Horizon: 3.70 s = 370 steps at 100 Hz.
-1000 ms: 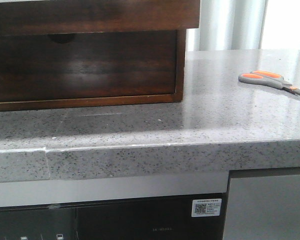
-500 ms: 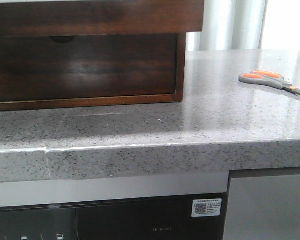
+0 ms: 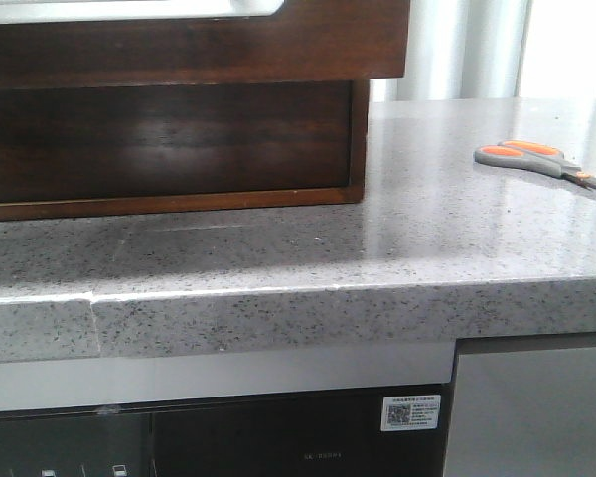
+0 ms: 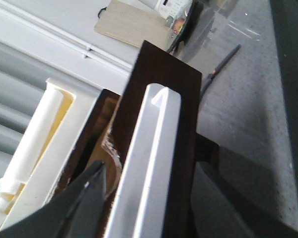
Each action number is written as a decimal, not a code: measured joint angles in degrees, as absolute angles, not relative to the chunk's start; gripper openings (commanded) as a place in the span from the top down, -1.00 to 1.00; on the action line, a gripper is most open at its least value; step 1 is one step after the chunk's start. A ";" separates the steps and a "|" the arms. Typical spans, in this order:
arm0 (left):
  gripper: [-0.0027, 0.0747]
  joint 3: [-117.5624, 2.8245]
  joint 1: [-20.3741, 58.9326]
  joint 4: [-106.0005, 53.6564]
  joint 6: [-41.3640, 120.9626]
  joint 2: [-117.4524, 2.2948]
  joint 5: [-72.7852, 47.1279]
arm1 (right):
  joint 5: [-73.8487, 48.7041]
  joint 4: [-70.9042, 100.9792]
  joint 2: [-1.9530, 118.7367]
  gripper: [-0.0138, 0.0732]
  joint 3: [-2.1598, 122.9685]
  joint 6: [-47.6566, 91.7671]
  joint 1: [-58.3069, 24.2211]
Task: Put scissors in drawer with both arms
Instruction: 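Pull the drawer outward toward the robot with the left gripper, then lower the right gripper onto the grey-orange scissors, grasp at the pivot, lift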
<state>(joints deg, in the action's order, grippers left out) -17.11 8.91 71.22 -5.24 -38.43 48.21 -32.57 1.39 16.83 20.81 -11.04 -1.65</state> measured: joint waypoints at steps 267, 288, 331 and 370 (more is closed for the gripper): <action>0.17 -30.93 42.96 39.43 -40.55 -16.81 -26.93 | -62.35 -2.64 111.46 0.00 94.80 3.31 -1.65; 0.17 -30.93 42.96 39.43 -40.55 -16.81 -26.50 | -62.61 -2.78 111.83 0.38 94.80 3.31 -1.65; 0.17 -30.93 42.96 39.43 -40.55 -16.81 -26.15 | -62.60 -2.88 111.87 0.85 95.04 3.63 -1.65; 0.17 -30.93 42.96 39.43 -40.55 -16.81 -26.11 | -65.68 3.33 97.54 0.85 102.30 11.40 -2.73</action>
<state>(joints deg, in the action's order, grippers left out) -30.93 42.96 39.43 -40.55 -16.81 -26.11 -65.68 3.33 97.54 102.30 11.40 -2.73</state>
